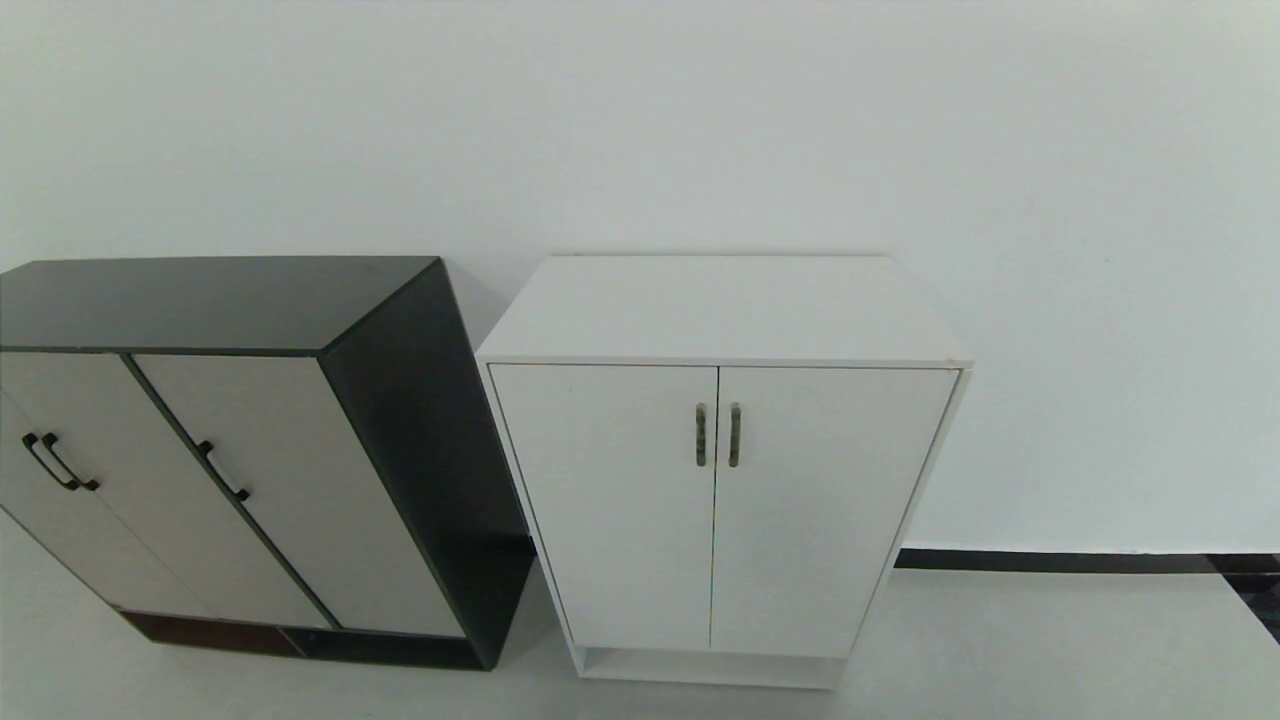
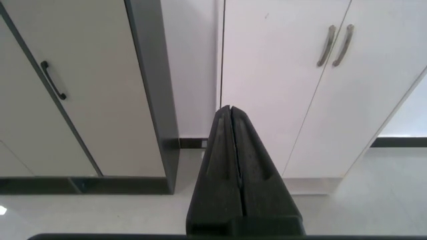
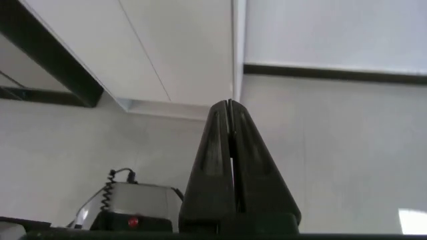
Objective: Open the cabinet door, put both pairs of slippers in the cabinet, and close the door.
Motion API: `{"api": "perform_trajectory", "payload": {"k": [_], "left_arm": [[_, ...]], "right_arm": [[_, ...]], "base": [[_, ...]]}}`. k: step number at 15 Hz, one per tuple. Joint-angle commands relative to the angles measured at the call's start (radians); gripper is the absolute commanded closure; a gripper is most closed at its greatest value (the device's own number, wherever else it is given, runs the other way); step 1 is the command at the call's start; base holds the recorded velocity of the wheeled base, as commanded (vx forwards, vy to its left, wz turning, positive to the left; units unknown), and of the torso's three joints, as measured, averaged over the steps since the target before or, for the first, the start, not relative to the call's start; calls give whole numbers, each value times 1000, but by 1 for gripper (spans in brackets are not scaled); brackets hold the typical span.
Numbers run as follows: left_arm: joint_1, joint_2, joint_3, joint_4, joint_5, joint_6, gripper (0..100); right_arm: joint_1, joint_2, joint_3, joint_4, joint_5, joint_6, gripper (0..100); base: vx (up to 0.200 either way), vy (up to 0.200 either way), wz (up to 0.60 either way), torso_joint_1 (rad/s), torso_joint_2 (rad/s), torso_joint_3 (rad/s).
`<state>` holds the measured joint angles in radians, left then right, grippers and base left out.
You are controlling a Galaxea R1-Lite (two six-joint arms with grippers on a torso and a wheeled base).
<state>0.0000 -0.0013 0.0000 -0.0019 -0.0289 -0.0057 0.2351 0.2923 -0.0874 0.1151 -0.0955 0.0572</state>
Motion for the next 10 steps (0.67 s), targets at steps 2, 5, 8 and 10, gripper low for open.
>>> {"api": "perform_trajectory", "payload": {"k": [2,5,8,10], "left_arm": [[0,1,0,-1,0,-2,100],[0,1,0,-1,1,-2,100],[0,1,0,-1,1,-2,100],[0,1,0,-1,1,-2,100]], "right_arm": [[12,-73,31,-38,10,-45,100],[72,-73,61,-68,16,-46,100],[49,-71,84,-107,27,-51,100],[-68,-75,83,-107,27,-53,100]], "base": [[0,0,0,0,0,0],[0,0,0,0,0,0],[0,0,0,0,0,0],[0,0,0,0,0,0]]}}
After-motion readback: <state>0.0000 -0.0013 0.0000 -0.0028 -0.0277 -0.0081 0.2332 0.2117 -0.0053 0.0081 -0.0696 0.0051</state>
